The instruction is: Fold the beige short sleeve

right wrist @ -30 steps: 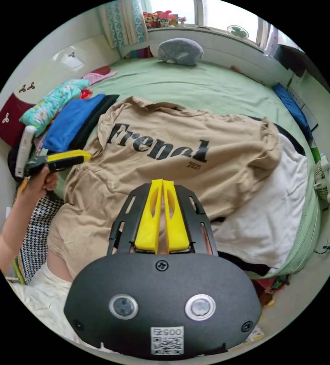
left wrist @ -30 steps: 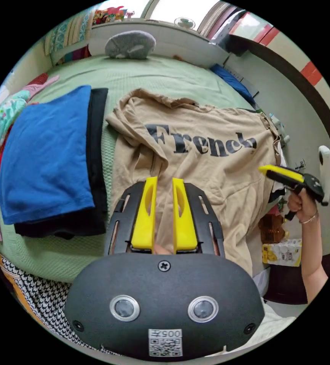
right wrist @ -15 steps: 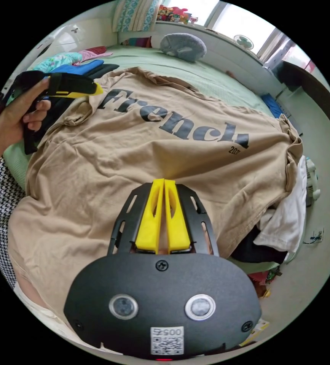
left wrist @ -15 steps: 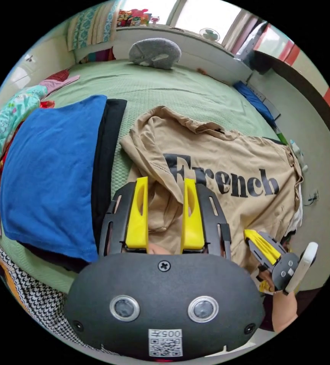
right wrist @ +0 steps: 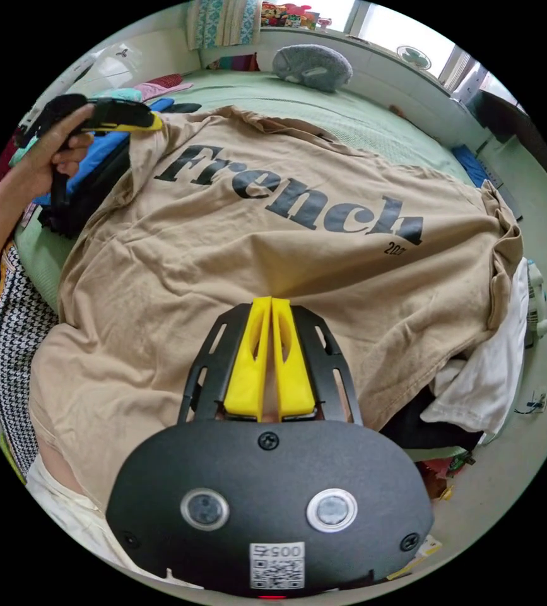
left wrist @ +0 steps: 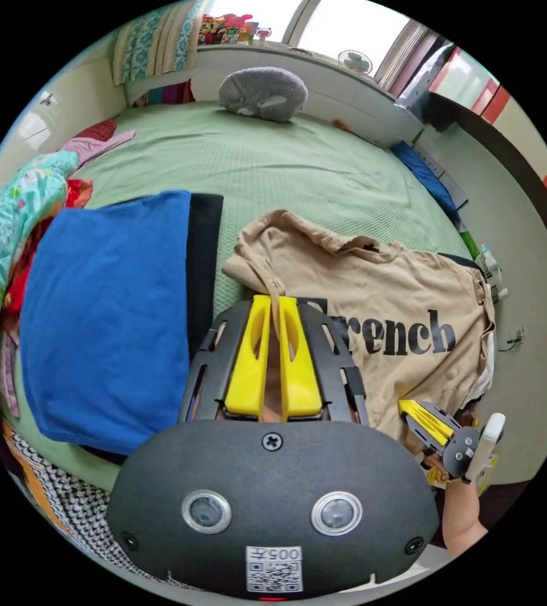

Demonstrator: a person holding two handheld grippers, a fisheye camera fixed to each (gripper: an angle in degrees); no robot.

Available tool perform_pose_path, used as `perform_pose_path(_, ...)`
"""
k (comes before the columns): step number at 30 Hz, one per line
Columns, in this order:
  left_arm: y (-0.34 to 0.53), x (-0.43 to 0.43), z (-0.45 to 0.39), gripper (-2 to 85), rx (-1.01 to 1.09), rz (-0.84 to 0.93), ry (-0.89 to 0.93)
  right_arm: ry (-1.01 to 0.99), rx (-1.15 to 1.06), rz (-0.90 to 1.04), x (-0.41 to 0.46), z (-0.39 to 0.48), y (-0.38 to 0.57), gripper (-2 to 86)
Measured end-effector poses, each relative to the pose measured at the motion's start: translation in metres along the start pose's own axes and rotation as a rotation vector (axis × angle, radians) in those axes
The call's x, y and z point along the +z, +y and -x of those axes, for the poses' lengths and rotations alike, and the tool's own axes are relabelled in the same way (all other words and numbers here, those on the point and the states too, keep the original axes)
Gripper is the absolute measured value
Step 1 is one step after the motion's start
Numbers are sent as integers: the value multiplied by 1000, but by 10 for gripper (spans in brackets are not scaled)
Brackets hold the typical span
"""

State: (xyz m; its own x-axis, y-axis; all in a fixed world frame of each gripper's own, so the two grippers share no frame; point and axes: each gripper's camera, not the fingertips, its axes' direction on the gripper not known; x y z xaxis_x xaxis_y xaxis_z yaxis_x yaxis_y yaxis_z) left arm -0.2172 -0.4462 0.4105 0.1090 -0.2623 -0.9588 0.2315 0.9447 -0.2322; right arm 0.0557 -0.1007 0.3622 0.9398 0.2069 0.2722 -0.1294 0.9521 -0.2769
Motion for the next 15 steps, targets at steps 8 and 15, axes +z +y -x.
perform_pose_path(8, -58, -30, 53, 45, -37, 83, -155, 27, -7, 3, 4, 6, -1, -10)
perform_pose_path(15, -52, -33, 60, 51, -52, 9, -179, -110, 35, -48, -3, -19, 9, -12)
